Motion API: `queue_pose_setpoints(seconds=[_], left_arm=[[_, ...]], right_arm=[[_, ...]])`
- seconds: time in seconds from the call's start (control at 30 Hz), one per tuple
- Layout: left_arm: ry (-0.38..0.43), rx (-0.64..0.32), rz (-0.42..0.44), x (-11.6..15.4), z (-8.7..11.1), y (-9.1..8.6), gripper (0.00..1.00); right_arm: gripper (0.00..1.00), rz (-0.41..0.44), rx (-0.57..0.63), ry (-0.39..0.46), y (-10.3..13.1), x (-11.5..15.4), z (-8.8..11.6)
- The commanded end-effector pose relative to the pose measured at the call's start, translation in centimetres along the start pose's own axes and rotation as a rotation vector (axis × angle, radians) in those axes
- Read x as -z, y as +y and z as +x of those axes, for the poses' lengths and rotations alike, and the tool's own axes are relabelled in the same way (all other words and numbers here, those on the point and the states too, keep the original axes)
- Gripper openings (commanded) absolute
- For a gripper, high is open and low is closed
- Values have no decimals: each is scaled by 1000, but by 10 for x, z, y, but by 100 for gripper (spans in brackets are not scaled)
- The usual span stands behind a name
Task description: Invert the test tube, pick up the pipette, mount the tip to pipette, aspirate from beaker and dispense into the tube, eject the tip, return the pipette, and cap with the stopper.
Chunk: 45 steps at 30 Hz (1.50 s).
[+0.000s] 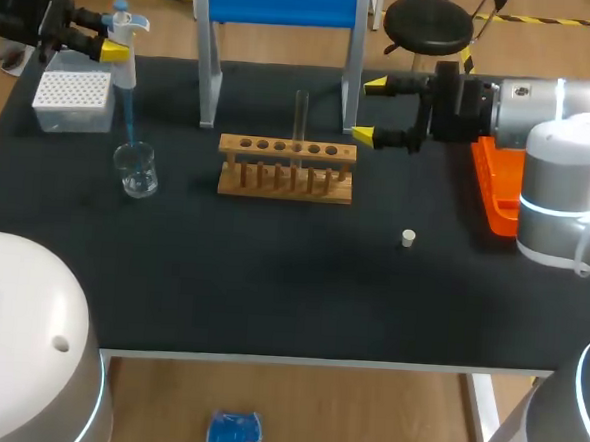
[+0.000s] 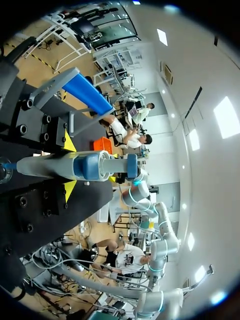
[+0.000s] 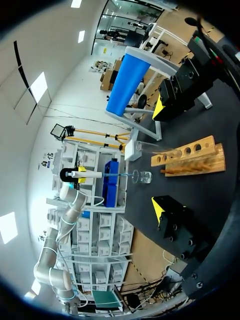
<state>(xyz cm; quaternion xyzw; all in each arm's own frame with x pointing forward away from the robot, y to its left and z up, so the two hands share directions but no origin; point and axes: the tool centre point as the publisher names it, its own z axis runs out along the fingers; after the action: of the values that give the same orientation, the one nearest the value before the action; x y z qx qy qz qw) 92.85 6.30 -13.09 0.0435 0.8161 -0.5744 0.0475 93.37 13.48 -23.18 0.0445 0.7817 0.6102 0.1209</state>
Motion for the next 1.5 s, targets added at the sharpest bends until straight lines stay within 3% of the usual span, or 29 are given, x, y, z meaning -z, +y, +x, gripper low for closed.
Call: queue_pose_setpoints(seconds=[0.03, 0.33, 0.47, 0.63, 1.07, 1.3, 1.5], left_arm=[[-1, -8, -2, 2, 1, -6, 0], [61, -16, -64, -5, -3, -81, 0], [84, 8, -82, -20, -12, -119, 0], [114, 34, -62, -48, -27, -153, 0], [240, -7, 16, -127, -56, -205, 0], [292, -5, 38, -159, -61, -216, 0], [300, -1, 77, -169, -64, -221, 0]], right_arm=[[100, 0, 1, -3, 0, -1, 1], [100, 0, 1, -3, 0, -1, 1], [100, 0, 1, -3, 0, -1, 1], [100, 0, 1, -3, 0, -1, 1], [100, 0, 1, -3, 0, -1, 1], [100, 0, 1, -3, 0, -1, 1], [100, 0, 1, -3, 0, -1, 1]])
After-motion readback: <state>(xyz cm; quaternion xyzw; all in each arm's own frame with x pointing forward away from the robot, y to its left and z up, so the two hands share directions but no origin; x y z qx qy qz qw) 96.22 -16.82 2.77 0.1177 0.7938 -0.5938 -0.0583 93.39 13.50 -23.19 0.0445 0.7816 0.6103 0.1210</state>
